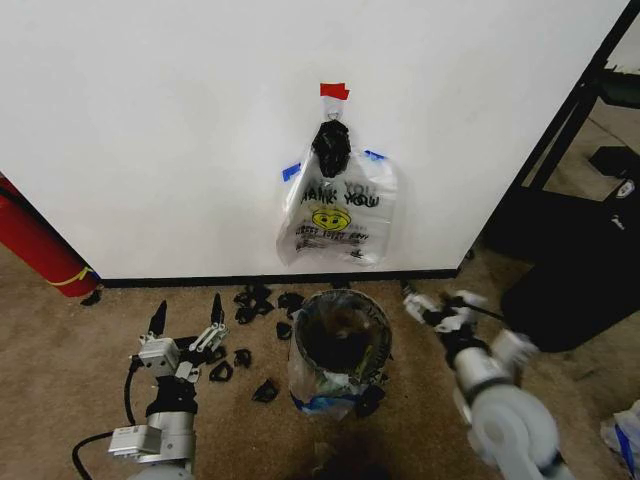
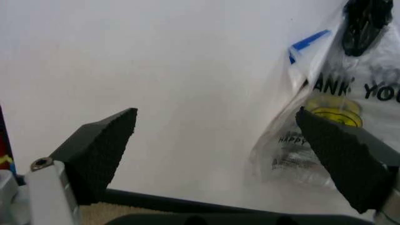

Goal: Pick up the garbage bag from the wall and place it over the trash bin.

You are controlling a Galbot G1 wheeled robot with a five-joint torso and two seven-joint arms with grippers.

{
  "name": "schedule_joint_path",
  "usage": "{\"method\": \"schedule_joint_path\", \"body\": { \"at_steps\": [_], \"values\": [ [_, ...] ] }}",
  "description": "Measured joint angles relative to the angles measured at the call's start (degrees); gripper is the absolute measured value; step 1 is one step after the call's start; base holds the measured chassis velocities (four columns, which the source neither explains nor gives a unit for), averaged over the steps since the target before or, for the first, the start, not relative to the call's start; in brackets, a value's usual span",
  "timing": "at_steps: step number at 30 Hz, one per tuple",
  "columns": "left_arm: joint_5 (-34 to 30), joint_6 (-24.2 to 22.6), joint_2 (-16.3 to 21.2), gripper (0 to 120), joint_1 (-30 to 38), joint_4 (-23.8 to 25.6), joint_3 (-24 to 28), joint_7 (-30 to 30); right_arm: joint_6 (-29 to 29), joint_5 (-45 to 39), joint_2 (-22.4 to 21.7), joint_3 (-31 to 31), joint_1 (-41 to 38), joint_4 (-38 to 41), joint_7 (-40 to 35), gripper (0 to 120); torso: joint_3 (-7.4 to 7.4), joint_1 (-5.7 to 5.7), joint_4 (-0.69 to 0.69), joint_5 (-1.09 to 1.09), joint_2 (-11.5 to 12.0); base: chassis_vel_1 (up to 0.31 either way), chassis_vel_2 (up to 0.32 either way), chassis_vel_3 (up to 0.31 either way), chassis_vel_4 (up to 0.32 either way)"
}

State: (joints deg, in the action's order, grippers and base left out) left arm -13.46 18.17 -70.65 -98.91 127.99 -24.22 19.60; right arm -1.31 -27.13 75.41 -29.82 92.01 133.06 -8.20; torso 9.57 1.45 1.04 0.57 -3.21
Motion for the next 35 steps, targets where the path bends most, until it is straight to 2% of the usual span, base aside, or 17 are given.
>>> {"method": "schedule_joint_path", "body": {
  "at_steps": [1,2,7,9,15,22,35],
  "values": [
    [0.0,0.0,0.0,100,0.0,0.0,0.0,0.0,0.0,0.0,0.0,0.0,0.0,0.0,0.0,100,0.00,0.00,0.00,0.00,0.0,0.000,0.000,0.000,0.000],
    [0.6,0.6,-0.1,100,-0.2,-0.2,0.0,-0.1,-3.8,3.8,0.6,-0.8,2.9,0.6,1.4,100,0.00,0.00,0.01,0.00,0.0,0.000,0.000,0.000,0.000],
    [2.7,2.3,0.1,100,-1.4,-0.8,-0.5,-0.4,-12.8,11.1,2.7,-3.2,11.5,3.4,4.6,100,0.00,0.00,0.00,-0.01,0.0,0.000,0.000,0.000,0.000],
    [3.9,3.3,0.2,100,-1.6,-1.0,-0.7,-0.4,-14.4,12.7,3.8,-3.8,14.0,4.8,5.3,100,0.00,0.00,0.01,0.00,0.0,0.000,0.000,0.000,0.000],
    [6.7,6.6,0.5,100,-0.6,-1.7,-0.2,-0.2,-16.1,18.4,8.8,-5.3,16.9,6.0,4.6,100,0.01,0.00,-0.01,-0.01,0.0,0.000,0.000,0.000,0.000],
    [7.8,6.8,1.8,100,0.5,-1.2,0.4,-0.1,-18.3,19.2,12.6,-5.2,18.5,5.2,4.2,100,0.01,0.00,0.00,-0.01,0.0,0.000,0.000,0.000,0.000],
    [8.9,7.0,2.2,100,-0.3,-0.5,1.2,0.0,-20.5,22.6,13.6,-3.9,18.9,5.5,3.9,100,0.01,0.00,0.00,-0.01,0.0,0.000,0.000,0.000,0.000]
  ]
}}
